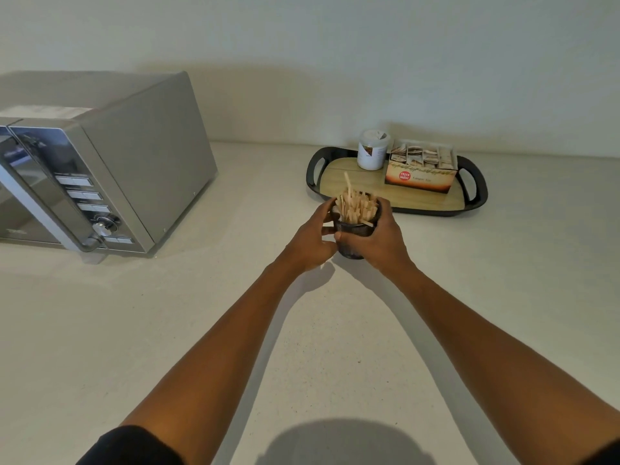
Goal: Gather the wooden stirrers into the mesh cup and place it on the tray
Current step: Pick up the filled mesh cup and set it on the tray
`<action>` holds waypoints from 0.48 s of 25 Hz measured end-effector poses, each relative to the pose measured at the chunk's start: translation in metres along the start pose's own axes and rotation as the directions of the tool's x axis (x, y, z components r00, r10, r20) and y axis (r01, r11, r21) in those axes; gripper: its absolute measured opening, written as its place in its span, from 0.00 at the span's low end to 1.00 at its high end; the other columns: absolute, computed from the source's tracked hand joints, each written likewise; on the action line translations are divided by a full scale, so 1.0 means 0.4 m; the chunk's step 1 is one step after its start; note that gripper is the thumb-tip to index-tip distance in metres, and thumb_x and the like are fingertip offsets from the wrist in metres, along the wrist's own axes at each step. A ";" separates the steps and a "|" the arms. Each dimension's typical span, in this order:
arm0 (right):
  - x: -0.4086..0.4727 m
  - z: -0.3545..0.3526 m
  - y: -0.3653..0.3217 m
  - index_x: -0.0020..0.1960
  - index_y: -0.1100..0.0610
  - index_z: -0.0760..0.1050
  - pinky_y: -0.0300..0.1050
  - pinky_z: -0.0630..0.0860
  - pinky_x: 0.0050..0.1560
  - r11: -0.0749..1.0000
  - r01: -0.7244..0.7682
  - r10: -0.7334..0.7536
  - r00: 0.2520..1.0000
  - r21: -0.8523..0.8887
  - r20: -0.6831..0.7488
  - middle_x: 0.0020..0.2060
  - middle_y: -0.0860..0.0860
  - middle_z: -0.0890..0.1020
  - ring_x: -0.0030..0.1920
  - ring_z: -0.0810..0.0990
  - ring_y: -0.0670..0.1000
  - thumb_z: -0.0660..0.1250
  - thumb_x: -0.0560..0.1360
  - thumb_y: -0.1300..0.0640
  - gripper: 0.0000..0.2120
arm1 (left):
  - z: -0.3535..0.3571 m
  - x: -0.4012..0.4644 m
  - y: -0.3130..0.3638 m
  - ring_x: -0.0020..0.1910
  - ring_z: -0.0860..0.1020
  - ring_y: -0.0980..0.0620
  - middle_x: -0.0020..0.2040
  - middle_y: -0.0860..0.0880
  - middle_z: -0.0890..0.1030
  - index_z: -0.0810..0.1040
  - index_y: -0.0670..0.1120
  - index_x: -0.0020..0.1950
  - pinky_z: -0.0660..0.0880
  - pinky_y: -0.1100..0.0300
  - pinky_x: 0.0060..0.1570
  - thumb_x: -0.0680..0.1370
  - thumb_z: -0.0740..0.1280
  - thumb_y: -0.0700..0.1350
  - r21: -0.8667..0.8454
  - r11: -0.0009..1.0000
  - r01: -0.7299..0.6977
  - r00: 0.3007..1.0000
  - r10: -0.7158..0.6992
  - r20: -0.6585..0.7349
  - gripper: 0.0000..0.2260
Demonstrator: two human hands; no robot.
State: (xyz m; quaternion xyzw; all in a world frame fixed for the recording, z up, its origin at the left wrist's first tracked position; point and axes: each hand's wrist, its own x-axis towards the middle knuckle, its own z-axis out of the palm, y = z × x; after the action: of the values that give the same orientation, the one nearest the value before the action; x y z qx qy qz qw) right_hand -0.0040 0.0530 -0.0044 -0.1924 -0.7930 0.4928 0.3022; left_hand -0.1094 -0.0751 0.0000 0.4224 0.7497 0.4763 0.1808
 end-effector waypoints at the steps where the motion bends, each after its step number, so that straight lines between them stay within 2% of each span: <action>1: 0.000 -0.001 0.003 0.69 0.48 0.64 0.28 0.71 0.50 1.000 -0.005 0.005 1.000 -0.005 0.005 0.60 0.43 0.77 0.58 0.76 0.46 0.81 0.60 0.43 0.43 | 0.003 0.004 0.004 0.65 0.72 0.51 0.73 0.49 0.68 0.55 0.52 0.77 0.74 0.65 0.53 0.76 0.69 0.37 0.002 1.000 -0.004 1.000 0.004 -0.001 0.35; 5: -0.002 -0.009 0.017 0.68 0.47 0.65 0.26 0.69 0.45 0.999 -0.035 0.036 0.999 -0.025 0.015 0.56 0.41 0.76 0.56 0.76 0.45 0.80 0.61 0.42 0.41 | 0.003 0.007 0.003 0.66 0.72 0.49 0.73 0.47 0.67 0.55 0.50 0.78 0.75 0.57 0.57 0.76 0.68 0.34 0.064 0.998 0.004 1.000 -0.004 -0.001 0.35; 7: -0.002 -0.012 0.024 0.67 0.47 0.65 0.27 0.69 0.45 0.999 -0.049 0.049 0.999 -0.019 -0.003 0.57 0.41 0.75 0.56 0.76 0.45 0.81 0.60 0.42 0.41 | 0.003 -0.009 0.008 0.67 0.72 0.49 0.74 0.48 0.66 0.56 0.49 0.78 0.75 0.57 0.59 0.76 0.65 0.32 0.142 0.990 -0.025 0.987 0.047 -0.156 0.34; 9: -0.003 -0.008 0.025 0.68 0.48 0.64 0.28 0.70 0.48 0.998 -0.061 0.061 0.998 -0.024 -0.013 0.58 0.42 0.75 0.57 0.75 0.46 0.80 0.60 0.41 0.42 | 0.000 -0.030 0.015 0.66 0.71 0.53 0.73 0.49 0.67 0.59 0.48 0.77 0.73 0.59 0.61 0.79 0.64 0.39 0.265 0.942 -0.207 0.903 0.288 -0.319 0.28; 11: -0.003 -0.006 0.025 0.70 0.50 0.64 0.34 0.74 0.52 0.998 -0.060 0.059 0.998 -0.019 -0.019 0.61 0.45 0.76 0.60 0.75 0.47 0.79 0.61 0.38 0.44 | -0.003 -0.037 0.024 0.64 0.71 0.54 0.68 0.50 0.70 0.65 0.48 0.73 0.72 0.58 0.60 0.79 0.65 0.52 0.412 0.829 -0.378 0.791 0.521 -0.321 0.24; 12: -0.003 -0.003 0.025 0.70 0.51 0.63 0.38 0.76 0.55 0.999 -0.051 0.050 0.999 -0.020 -0.010 0.62 0.47 0.76 0.61 0.76 0.48 0.78 0.62 0.38 0.44 | -0.004 -0.036 0.029 0.63 0.71 0.54 0.66 0.50 0.72 0.69 0.49 0.70 0.72 0.57 0.59 0.77 0.66 0.58 0.475 0.782 -0.403 0.765 0.573 -0.294 0.25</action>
State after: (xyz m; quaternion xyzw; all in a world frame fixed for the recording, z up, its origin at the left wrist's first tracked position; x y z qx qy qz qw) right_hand -0.0021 0.0574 -0.0133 -0.2176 -0.7914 0.4915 0.2913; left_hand -0.0967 -0.0854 0.0088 0.5193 0.7091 0.4303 -0.2057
